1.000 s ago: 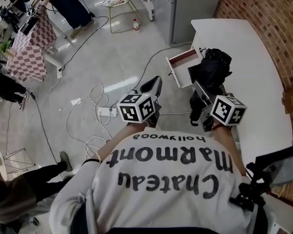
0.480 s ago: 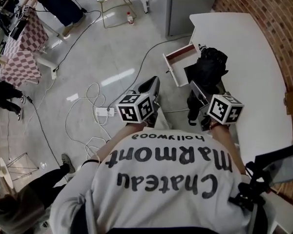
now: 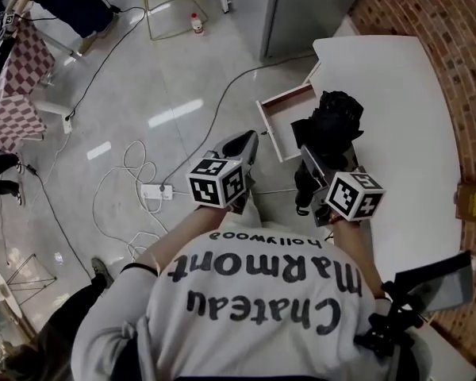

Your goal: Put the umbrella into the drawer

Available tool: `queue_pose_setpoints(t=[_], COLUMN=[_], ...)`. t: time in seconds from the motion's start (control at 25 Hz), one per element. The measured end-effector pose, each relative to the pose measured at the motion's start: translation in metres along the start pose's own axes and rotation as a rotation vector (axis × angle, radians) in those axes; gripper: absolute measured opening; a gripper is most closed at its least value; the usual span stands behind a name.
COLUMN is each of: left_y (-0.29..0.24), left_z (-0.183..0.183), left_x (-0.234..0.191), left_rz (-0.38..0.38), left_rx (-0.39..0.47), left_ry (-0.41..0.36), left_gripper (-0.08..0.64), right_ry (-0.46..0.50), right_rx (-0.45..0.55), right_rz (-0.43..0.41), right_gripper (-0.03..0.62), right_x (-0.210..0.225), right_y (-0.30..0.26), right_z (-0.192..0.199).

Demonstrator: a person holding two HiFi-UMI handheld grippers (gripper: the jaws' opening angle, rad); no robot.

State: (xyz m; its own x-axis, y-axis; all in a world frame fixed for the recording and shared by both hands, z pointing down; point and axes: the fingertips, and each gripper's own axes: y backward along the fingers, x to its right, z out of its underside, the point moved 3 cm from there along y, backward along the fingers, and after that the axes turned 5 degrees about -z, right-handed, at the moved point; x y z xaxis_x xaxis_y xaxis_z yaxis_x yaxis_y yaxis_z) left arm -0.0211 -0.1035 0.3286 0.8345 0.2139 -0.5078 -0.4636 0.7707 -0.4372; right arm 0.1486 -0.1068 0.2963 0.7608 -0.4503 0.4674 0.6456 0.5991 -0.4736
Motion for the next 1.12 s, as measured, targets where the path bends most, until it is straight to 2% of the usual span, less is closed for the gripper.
queue_pose_setpoints(t=[0.2, 0.36, 0.52, 0.64, 0.8, 1.0, 1.12], left_y=[-0.053, -0.089, -0.119, -0.135, -0.170, -0.201, -0.215], left_z=[-0.019, -0.018, -0.012, -0.015, -0.029, -0.030, -0.024], left_x=[-0.035, -0.061, -0.087, -0.097, -0.112, -0.115, -0.110], left_rz=[0.010, 0.031, 0.016, 0.026, 0.065, 0.113, 0.150], left_rx=[-0.062, -0.128, -0.201, -0.248, -0.287, -0.323, -0.334], left_ry=[-0.035, -0.032, -0.004, -0.042, -0.074, -0.126, -0.115], left_gripper=[0.015, 0.015, 0.015, 0.015, 0.015, 0.015, 0.015], right_ry=[-0.001, 0.006, -0.013, -0.031, 0.012, 0.110, 0.107], right_rx=[-0.043, -0.080, -0.100, -0.112, -0.160, -0.227, -0.241], right_rz=[0.035, 0.065, 0.088, 0.113, 0.130, 0.140, 0.153], right_gripper=[0.239, 0.238, 0.236, 0.236, 0.233, 0.233, 0.233], right_x=[0.033, 0.054, 0.072, 0.084, 0.106, 0.118, 0.125], right_y=[-0.056, -0.098, -0.129, -0.143, -0.177, -0.200, -0.210], right_z=[-0.013, -0.016, -0.013, -0.010, -0.015, -0.004, 0.003])
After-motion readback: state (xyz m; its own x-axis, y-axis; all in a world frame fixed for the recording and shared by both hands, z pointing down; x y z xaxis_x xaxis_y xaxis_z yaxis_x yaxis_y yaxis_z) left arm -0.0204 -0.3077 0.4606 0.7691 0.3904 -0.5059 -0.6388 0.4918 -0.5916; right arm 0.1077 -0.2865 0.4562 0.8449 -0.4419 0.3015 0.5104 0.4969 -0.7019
